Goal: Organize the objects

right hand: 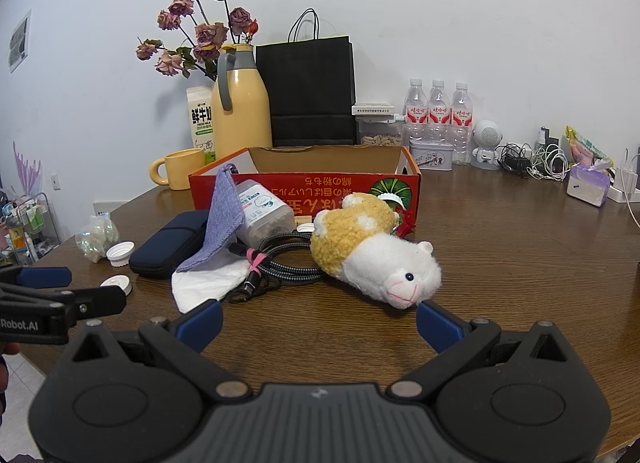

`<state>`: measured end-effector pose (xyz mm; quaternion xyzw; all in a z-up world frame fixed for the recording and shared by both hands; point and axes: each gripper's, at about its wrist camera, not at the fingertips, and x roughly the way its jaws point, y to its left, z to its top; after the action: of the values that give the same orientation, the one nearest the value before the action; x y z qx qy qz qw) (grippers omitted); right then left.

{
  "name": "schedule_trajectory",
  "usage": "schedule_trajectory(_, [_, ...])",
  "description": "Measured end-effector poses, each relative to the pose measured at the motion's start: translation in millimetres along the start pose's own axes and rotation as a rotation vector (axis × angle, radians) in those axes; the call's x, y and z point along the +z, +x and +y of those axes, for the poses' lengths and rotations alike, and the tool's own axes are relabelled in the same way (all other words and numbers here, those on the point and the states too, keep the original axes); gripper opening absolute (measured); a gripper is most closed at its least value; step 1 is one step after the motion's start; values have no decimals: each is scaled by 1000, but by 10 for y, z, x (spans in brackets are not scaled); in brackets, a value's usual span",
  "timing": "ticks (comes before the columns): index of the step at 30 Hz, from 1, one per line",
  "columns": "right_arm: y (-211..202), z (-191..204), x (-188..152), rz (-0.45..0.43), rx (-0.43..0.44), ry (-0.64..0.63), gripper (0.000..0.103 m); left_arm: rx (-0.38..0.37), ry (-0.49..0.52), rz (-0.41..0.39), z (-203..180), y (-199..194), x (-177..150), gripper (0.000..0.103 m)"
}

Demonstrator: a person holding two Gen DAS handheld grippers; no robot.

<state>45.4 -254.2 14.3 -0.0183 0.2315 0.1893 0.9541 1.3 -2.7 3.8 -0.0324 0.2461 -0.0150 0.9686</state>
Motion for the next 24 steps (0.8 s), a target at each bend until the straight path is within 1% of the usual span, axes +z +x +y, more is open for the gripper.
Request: schedule_trajectory(24, [-5, 0, 7, -1, 0, -1, 103, 3, -4, -6, 13, -20, 20, 103])
